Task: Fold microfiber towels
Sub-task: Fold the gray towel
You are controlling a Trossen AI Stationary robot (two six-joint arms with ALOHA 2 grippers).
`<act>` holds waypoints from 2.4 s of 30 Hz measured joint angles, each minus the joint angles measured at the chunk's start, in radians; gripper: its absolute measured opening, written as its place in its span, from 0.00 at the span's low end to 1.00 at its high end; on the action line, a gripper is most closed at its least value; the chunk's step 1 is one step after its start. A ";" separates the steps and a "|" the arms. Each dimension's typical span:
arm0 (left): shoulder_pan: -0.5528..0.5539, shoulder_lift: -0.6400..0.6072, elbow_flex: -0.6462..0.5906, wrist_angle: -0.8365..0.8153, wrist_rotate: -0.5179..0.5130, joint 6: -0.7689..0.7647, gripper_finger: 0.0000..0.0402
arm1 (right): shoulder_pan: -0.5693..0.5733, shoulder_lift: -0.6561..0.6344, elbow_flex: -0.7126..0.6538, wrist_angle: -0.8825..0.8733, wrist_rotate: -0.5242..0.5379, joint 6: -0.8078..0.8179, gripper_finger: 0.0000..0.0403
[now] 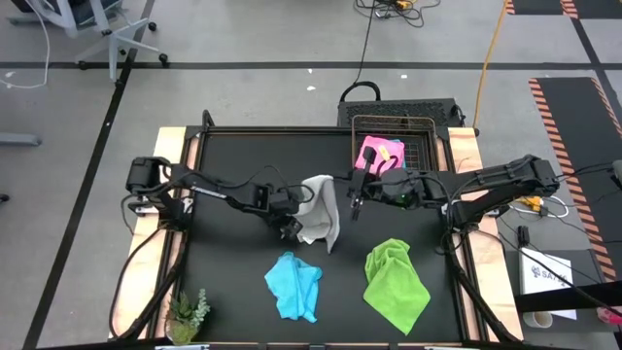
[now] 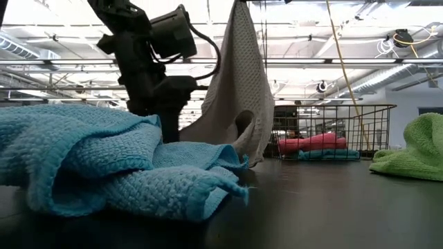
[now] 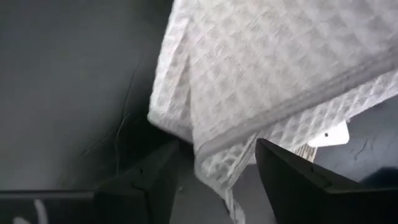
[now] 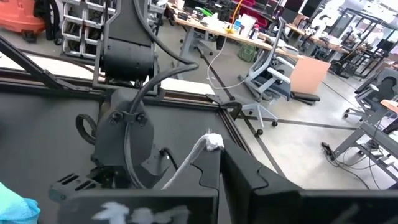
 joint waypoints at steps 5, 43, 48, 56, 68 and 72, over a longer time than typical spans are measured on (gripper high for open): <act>0.000 -0.014 -0.001 -0.005 -0.005 -0.040 0.42 | -0.006 0.000 0.000 -0.004 0.001 0.002 0.00; 0.000 -0.641 0.001 -0.175 -0.243 -0.038 0.00 | -0.012 0.000 0.000 -0.007 -0.240 -0.007 0.00; 0.000 -0.813 0.001 -0.166 -0.273 0.033 0.00 | -0.046 0.000 0.000 -0.077 -0.268 -0.001 0.00; 0.000 -0.993 0.001 -0.159 -0.313 0.123 0.01 | -0.164 0.001 -0.072 -0.098 -0.482 0.092 0.00; 0.021 -1.115 0.025 -0.159 -0.286 0.229 0.02 | -0.380 -0.073 0.004 0.062 -0.423 -0.169 0.00; 0.048 -1.131 0.072 -0.121 -0.305 0.306 0.01 | -0.445 -0.097 0.012 0.067 -0.424 -0.169 0.00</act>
